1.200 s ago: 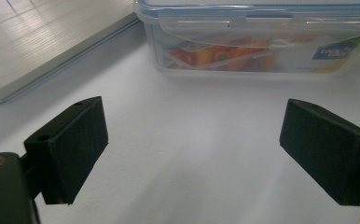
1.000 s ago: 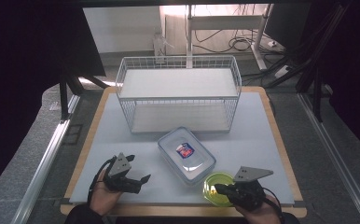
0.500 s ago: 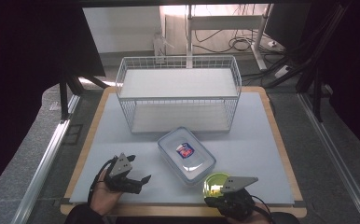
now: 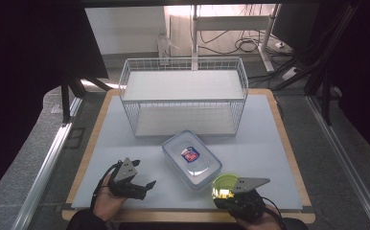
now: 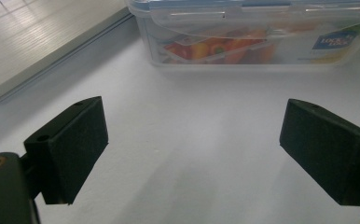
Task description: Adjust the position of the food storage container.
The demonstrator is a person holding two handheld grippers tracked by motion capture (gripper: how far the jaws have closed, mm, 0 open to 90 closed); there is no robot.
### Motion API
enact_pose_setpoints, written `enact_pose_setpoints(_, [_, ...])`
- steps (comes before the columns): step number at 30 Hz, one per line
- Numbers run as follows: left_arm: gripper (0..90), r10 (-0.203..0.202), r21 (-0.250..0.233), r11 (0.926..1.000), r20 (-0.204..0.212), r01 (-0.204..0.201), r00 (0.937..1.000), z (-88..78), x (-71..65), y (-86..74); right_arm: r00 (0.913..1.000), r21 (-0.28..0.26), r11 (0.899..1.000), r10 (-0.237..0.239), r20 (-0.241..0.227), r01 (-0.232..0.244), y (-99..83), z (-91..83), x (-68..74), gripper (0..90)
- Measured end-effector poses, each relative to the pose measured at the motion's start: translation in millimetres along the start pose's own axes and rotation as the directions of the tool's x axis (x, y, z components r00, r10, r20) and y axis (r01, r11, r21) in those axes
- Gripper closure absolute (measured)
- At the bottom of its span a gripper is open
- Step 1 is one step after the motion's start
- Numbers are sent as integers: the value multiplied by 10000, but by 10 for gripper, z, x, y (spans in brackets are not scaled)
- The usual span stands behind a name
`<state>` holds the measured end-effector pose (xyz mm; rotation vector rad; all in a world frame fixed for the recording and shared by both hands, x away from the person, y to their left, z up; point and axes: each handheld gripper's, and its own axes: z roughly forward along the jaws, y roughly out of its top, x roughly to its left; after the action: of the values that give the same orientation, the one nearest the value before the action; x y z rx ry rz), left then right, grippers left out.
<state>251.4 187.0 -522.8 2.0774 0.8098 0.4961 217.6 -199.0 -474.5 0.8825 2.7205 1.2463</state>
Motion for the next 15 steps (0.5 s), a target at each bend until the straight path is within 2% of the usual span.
enact_pose_setpoints(5, [75, 71, 51, 10000, 28, -72, 10000, 10, -12, 2, 9998, -3, 10000, -46, 188, 47, 31, 11, -47, 898])
enact_pose_setpoints(11, [76, 79, 54, 10000, 30, -79, 10000, 11, -11, 1, 9998, 105, 9999, 66, 175, -68, 41, 10, -76, 898])
enact_pose_setpoints(13, [76, 80, 51, 10000, 32, -80, 10000, 11, -12, 1, 9978, 567, 9983, -144, 645, 107, 18, 37, -69, 897])
enact_pose_setpoints(15, [76, 81, 65, 9999, 49, -82, 10000, 13, -13, 1, 9976, 562, 9984, -86, 690, 47, -5, 48, -79, 897])
